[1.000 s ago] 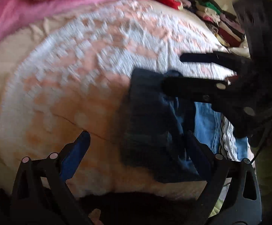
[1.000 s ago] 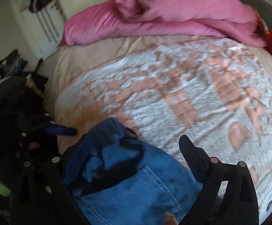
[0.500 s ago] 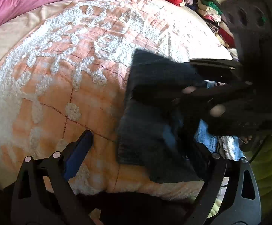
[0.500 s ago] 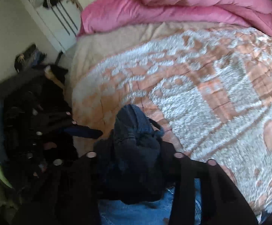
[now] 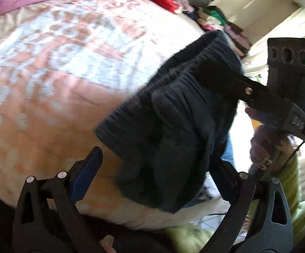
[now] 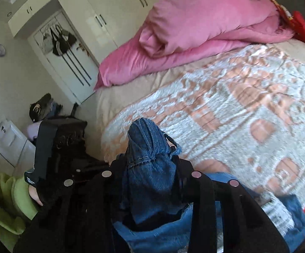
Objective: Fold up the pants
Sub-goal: 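Grasp the elastic waistband with the right tool and fold it over the pants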
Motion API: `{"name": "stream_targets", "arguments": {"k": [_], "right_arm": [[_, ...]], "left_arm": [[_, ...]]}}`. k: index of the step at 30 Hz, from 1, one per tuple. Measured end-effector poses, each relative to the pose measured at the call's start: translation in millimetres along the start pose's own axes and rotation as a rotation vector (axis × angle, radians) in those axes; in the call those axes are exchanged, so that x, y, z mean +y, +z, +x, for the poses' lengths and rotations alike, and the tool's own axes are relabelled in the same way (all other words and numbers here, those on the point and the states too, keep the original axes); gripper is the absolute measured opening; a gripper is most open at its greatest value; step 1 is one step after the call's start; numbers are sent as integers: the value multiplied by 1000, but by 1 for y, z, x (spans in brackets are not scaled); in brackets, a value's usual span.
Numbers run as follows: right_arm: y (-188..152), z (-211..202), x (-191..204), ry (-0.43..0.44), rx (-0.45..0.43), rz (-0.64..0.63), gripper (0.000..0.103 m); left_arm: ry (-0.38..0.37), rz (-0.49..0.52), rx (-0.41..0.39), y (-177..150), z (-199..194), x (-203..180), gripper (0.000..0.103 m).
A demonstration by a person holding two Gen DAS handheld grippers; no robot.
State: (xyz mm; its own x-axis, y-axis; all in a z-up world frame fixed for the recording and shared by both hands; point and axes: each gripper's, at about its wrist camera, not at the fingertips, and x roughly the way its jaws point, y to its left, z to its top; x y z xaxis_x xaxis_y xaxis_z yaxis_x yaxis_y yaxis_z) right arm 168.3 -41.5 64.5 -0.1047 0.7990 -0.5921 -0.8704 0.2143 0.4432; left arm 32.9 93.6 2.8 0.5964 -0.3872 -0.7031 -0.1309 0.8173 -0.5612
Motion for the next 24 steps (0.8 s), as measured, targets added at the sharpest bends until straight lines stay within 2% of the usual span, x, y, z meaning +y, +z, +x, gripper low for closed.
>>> {"name": "stream_targets", "arguments": {"k": [1, 2, 3, 6, 12, 13, 15, 16, 17, 19, 20, 24], "right_arm": [[-1, -6, -2, -3, -11, 4, 33], [-3, -14, -5, -5, -29, 11, 33], [-4, -20, -8, -10, -40, 16, 33], [-11, -42, -18, -18, -82, 30, 33], [-26, -81, -30, -28, -164, 22, 38], [-30, -88, -32, -37, -177, 26, 42], [-39, -101, -38, -60, -195, 53, 56], [-45, -108, -43, -84, -208, 72, 67], [-54, -119, -49, -119, -234, 105, 74], [-69, -133, -60, -159, -263, 161, 81], [-82, -142, -69, -217, -266, 209, 84], [-122, -155, -87, -339, -225, 342, 84]], "left_arm": [[-22, 2, -5, 0, 2, -6, 75], [-40, 3, -9, 0, 3, -13, 58], [-57, 12, -11, 0, 5, -23, 50], [-71, 42, -26, 0, 6, -44, 45], [-112, 110, -42, -2, 12, -83, 45], [-115, 128, -41, -3, 14, -89, 45], [-124, 180, -16, -5, 26, -104, 45], [-132, 203, 2, -8, 32, -111, 46], [-143, 230, 30, -12, 40, -118, 54], [-139, 280, 92, -24, 59, -128, 57], [-135, 294, 116, -27, 67, -131, 58], [-114, 306, 199, -46, 94, -135, 59]]}}
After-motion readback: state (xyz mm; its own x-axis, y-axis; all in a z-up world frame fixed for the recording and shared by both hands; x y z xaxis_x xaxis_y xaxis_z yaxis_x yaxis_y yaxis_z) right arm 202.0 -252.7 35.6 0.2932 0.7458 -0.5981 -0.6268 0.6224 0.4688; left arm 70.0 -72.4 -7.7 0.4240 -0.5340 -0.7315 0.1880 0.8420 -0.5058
